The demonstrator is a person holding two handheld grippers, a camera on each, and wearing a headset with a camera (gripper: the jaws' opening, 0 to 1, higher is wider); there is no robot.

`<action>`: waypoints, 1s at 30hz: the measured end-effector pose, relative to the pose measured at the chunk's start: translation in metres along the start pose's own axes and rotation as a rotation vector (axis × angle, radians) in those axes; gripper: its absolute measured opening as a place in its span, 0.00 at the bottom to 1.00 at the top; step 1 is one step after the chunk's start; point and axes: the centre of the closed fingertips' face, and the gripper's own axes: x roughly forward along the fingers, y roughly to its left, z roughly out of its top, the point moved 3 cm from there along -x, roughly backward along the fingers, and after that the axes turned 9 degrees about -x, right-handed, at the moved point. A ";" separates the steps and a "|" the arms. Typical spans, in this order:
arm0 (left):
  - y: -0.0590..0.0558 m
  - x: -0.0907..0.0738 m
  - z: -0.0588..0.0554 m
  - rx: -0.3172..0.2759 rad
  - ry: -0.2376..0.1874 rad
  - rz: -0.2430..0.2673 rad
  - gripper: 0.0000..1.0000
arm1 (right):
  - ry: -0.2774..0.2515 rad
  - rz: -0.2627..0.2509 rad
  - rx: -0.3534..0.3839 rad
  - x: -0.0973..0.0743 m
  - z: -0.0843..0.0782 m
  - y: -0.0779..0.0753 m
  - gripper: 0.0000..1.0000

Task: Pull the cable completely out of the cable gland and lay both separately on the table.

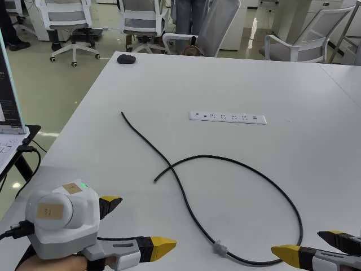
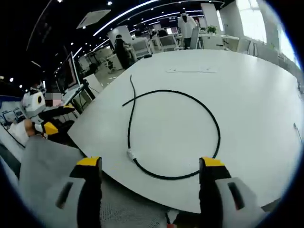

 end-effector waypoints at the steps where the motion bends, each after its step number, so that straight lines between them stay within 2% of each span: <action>1: 0.001 0.000 0.000 0.001 0.000 0.003 0.89 | 0.002 0.001 -0.002 0.000 0.000 0.000 0.83; 30: 0.004 0.000 -0.002 -0.018 0.010 0.007 0.88 | 0.009 0.022 0.009 0.001 -0.003 0.004 0.81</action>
